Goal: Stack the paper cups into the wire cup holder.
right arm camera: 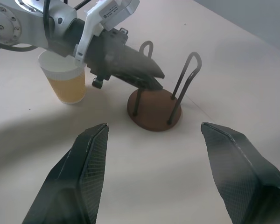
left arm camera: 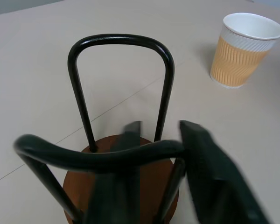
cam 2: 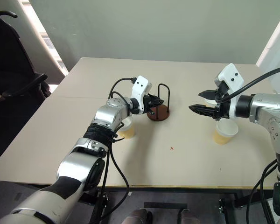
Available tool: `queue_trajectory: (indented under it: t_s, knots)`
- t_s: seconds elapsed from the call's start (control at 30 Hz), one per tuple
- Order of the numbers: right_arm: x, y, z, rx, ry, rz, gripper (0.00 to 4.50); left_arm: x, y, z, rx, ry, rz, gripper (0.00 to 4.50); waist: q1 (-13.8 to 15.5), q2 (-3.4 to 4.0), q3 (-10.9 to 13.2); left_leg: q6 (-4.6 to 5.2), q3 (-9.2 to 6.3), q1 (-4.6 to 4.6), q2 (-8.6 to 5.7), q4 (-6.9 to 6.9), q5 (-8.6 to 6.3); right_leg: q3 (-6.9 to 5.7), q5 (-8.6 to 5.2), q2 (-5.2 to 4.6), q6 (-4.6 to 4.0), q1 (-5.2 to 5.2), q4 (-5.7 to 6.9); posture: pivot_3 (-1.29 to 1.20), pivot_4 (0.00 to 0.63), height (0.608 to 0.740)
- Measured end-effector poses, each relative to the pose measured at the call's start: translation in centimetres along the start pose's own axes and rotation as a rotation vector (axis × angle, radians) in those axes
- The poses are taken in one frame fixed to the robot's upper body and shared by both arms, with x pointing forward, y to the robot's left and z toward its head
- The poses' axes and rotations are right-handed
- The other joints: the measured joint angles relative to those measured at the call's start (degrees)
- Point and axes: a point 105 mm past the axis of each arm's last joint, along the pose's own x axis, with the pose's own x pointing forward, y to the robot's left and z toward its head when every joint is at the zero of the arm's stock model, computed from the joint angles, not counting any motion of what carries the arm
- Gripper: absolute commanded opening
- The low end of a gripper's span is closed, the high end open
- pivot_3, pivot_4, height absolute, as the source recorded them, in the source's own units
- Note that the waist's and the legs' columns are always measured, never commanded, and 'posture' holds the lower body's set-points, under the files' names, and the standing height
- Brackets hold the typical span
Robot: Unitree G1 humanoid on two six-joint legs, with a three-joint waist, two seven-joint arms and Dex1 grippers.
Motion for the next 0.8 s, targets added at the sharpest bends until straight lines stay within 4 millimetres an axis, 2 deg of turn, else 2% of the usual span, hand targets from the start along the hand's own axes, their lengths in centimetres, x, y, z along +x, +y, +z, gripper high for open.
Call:
queue_trajectory:
  t_s: [0.03,0.2,0.37,0.47,0.67,0.8]
  knots:
    - [0.0,0.0,0.0,0.000,0.000,0.000,3.28,0.0,-0.1,0.1,0.001,-0.002,-0.012,0.04,0.00,0.00,0.00,0.01,0.00,-0.04,0.00,0.04,0.00,0.00,0.00,0.00,0.01,-0.02,0.00,0.00,0.150,0.740]
    - [0.0,0.1,0.0,0.000,-0.002,0.004,3.28,-0.3,-0.8,0.4,0.014,-0.014,-0.065,0.04,0.01,0.00,0.00,0.06,0.01,-0.16,-0.01,0.21,0.02,0.00,0.03,0.00,0.05,-0.06,-0.01,0.00,0.150,0.740]
    - [-0.4,-0.1,0.2,-0.027,0.004,-0.005,3.28,-1.5,-1.3,0.6,0.047,-0.037,-0.147,0.04,0.08,0.00,0.00,0.09,0.00,-0.17,-0.01,0.22,0.01,0.00,0.02,0.00,0.06,-0.06,0.00,0.00,0.150,0.740]
    - [-1.4,0.0,0.1,-0.040,0.028,0.010,3.28,-2.6,-3.2,1.1,0.093,-0.055,-0.282,0.04,0.23,0.00,0.00,0.13,0.00,-0.24,-0.04,0.24,-0.02,0.01,0.00,0.00,0.09,-0.08,-0.03,0.00,0.150,0.740]
    - [-5.0,0.2,0.6,-0.065,0.082,0.055,3.28,-4.9,-6.8,2.3,0.156,-0.074,-0.523,0.04,0.50,0.00,0.00,0.11,0.01,-0.26,-0.05,0.24,-0.05,0.03,-0.04,-0.01,0.13,-0.06,-0.05,0.00,0.150,0.740]
    - [-5.8,0.6,0.8,-0.061,0.093,0.079,3.28,-5.9,-8.6,2.3,0.172,-0.062,-0.633,0.04,0.45,0.00,0.00,0.12,0.03,-0.18,-0.03,0.24,-0.08,0.04,-0.04,-0.02,0.13,-0.05,0.01,0.00,0.150,0.740]
